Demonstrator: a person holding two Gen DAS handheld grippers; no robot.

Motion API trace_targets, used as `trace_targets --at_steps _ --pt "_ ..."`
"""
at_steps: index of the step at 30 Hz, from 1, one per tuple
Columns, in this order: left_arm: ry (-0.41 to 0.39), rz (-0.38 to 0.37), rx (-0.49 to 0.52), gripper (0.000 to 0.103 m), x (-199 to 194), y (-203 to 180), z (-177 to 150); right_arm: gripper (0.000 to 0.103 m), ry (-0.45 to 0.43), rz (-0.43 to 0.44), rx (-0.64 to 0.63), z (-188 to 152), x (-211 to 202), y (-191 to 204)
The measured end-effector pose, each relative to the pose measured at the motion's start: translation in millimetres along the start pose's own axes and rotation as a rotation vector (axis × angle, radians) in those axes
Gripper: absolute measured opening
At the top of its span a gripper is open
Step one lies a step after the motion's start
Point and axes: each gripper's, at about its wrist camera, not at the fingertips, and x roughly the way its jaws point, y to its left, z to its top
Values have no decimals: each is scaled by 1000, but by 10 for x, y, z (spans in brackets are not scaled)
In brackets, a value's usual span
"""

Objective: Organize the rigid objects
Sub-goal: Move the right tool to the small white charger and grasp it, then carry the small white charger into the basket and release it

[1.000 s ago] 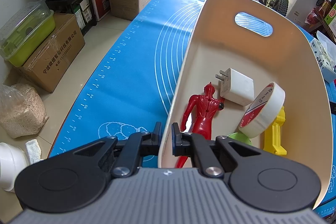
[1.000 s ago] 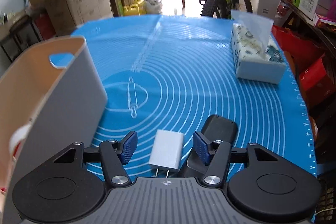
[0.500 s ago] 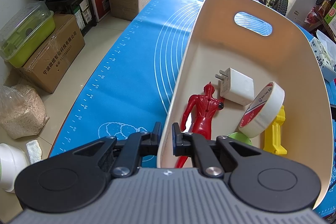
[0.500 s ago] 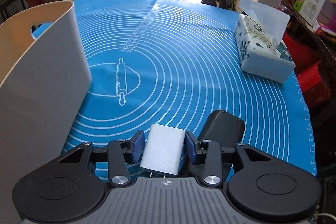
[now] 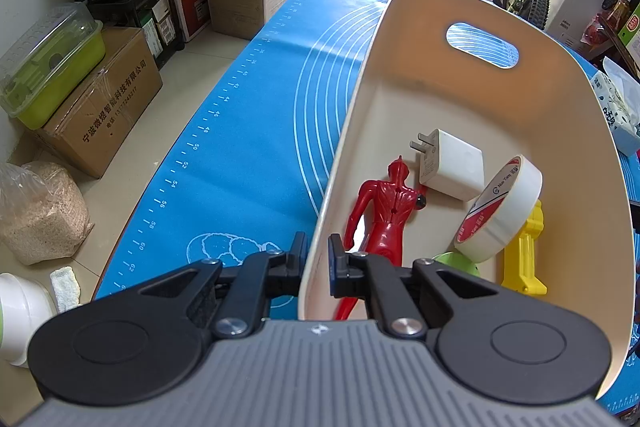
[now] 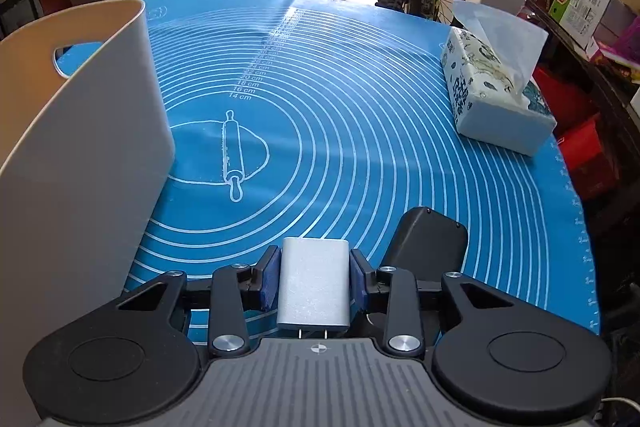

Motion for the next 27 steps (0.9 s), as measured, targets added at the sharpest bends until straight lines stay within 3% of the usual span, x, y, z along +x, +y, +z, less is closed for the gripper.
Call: trace_targets --at_steps 12,18,27 --pt "1 -5 -3 11 -1 16 7 42 -78 35 59 -66 -186 -110" --pt "1 -5 -4 11 0 16 8 42 -153 38 69 -6 -465 -169" --pt "2 -2 -3 11 4 4 7 42 -289 126 48 230 -1077 -40"
